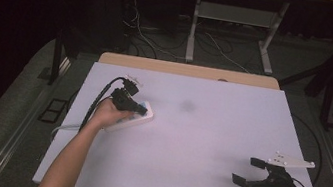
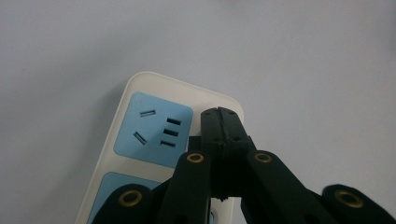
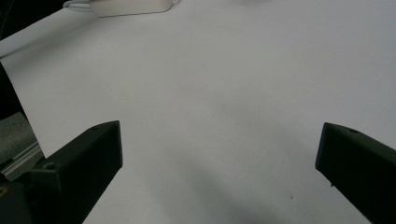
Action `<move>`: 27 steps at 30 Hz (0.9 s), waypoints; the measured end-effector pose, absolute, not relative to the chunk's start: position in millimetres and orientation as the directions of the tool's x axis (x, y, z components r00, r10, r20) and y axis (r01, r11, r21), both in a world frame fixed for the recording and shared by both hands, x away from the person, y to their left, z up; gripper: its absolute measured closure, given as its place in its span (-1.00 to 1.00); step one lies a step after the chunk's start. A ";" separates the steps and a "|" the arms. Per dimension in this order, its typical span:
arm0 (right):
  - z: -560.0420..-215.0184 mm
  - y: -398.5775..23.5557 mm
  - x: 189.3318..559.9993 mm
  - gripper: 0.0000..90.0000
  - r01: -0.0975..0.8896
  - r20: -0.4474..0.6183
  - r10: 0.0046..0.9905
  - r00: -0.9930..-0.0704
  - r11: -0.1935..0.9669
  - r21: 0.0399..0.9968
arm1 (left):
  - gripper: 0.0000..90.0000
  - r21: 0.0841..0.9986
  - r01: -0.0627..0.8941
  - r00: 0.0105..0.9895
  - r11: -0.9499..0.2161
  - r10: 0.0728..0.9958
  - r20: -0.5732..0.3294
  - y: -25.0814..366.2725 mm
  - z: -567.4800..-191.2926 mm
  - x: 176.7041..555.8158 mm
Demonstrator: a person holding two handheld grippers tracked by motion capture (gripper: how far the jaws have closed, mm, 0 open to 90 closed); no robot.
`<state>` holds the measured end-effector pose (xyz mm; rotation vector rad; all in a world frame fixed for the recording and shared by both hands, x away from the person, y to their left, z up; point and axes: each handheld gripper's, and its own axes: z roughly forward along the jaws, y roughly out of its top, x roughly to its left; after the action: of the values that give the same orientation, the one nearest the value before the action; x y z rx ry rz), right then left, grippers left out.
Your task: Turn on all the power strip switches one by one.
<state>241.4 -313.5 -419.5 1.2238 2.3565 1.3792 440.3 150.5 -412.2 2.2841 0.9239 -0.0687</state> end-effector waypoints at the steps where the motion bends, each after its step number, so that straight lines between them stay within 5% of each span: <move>1: -419.4 -313.7 241.4 -0.99 0.571 0.256 0.709 -0.657 0.246 0.783 | 1.00 0.561 0.640 0.745 -0.526 0.604 -0.284 150.0 -412.8 440.3; 27: -419.2 -315.0 241.7 -0.99 0.574 0.260 0.714 -0.650 0.238 0.784 | 1.00 0.626 0.610 0.748 -0.485 0.613 -0.254 149.2 -401.2 429.6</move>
<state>241.7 -315.0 -419.2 1.2328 2.3475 1.3812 429.6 149.2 -401.2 2.2189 0.9138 0.0052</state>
